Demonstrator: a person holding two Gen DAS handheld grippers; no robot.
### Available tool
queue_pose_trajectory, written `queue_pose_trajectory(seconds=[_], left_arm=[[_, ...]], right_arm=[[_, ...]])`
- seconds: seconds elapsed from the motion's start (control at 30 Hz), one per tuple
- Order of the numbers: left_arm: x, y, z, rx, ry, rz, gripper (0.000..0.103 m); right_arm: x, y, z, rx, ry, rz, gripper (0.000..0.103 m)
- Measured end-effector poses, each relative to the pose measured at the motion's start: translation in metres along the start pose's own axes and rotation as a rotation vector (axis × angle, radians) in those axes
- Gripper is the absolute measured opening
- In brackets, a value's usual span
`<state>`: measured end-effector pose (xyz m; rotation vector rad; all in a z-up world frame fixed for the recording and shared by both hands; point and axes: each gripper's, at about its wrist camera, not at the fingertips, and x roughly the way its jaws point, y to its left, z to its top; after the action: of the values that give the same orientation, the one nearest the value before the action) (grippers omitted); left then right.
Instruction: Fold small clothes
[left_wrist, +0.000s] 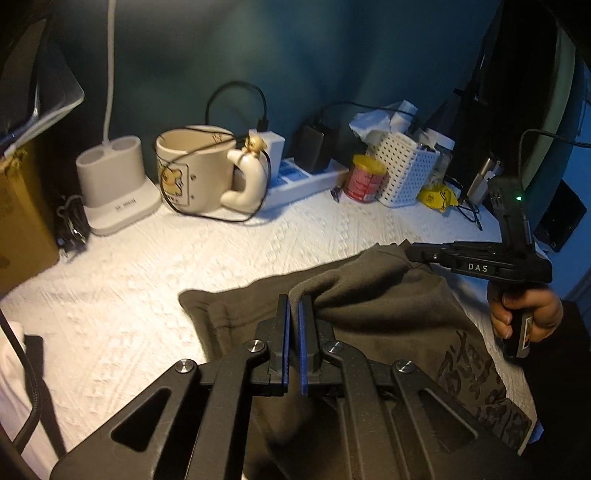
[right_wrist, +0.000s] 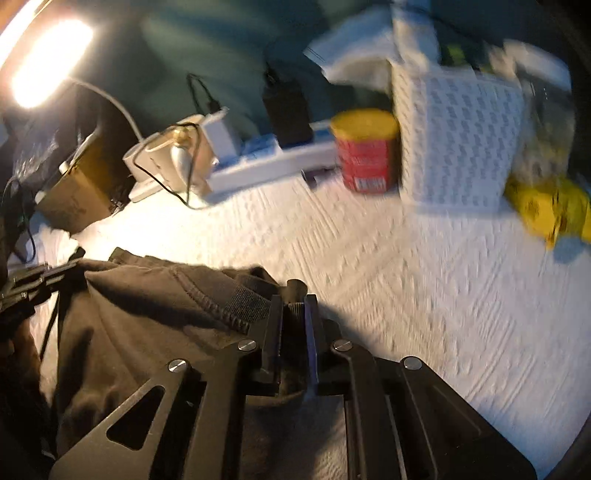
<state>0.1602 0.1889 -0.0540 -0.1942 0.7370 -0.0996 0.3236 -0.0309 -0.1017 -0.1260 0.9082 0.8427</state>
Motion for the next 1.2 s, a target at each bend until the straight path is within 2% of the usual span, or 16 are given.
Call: queue_pose_trajectory(seconds=[0.1, 0.2, 0.4, 0.57, 0.67, 0.93, 1.2], left_arm=[[-0.003, 0.006, 0.004, 0.005, -0.009, 0.010, 0.003], [0.004, 0.014, 0.003, -0.002, 0.012, 0.019, 0.003], [0.028, 0.030, -0.013, -0.030, 0.098, 0.052, 0.003], [0.033, 0.034, -0.022, -0.059, 0.138, 0.050, 0.006], [0.027, 0.036, -0.022, -0.087, 0.127, 0.050, 0.006], [-0.001, 0.031, -0.025, -0.129, 0.074, 0.039, 0.007], [-0.017, 0.007, -0.034, -0.114, 0.069, 0.015, 0.007]], right_arm=[[-0.008, 0.005, 0.012, -0.020, -0.067, -0.006, 0.011], [-0.007, 0.004, 0.024, -0.026, -0.094, -0.005, 0.005], [0.011, 0.012, 0.028, -0.073, -0.079, -0.018, 0.005], [0.015, 0.008, 0.028, -0.052, -0.074, -0.035, 0.005], [0.008, 0.007, 0.030, -0.047, -0.081, -0.096, 0.005], [-0.025, 0.008, 0.018, -0.049, -0.092, -0.119, 0.007], [-0.058, 0.014, -0.014, -0.018, -0.089, -0.131, 0.008]])
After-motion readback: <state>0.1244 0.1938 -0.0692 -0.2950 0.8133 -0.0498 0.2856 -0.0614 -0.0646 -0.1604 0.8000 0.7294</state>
